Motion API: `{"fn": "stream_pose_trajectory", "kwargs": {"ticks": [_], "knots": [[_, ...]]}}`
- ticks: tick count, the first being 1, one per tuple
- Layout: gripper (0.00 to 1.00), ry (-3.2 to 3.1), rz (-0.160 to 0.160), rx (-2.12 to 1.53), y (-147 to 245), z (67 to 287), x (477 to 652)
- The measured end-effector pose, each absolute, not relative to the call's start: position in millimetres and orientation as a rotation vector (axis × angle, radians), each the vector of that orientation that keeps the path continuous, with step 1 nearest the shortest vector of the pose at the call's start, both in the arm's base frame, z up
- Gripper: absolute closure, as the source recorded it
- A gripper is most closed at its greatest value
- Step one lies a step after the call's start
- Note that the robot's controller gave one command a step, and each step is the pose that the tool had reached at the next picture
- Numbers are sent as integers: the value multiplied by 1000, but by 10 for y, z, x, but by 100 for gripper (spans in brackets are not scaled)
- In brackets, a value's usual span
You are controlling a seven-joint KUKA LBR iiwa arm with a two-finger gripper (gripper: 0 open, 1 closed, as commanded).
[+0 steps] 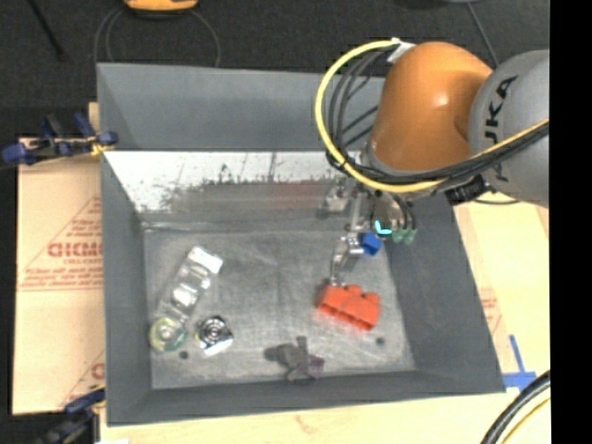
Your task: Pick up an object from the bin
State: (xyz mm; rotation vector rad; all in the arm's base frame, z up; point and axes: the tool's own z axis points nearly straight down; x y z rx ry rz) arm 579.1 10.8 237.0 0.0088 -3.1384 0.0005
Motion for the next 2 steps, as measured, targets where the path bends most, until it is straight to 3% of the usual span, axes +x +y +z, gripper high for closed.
{"fn": "stream_pose_trajectory", "kwargs": {"ticks": [1,2], "knots": [[0,-3130,2,98,-266,1513,5154],[0,-3148,1,171,-594,715,5386]]}}
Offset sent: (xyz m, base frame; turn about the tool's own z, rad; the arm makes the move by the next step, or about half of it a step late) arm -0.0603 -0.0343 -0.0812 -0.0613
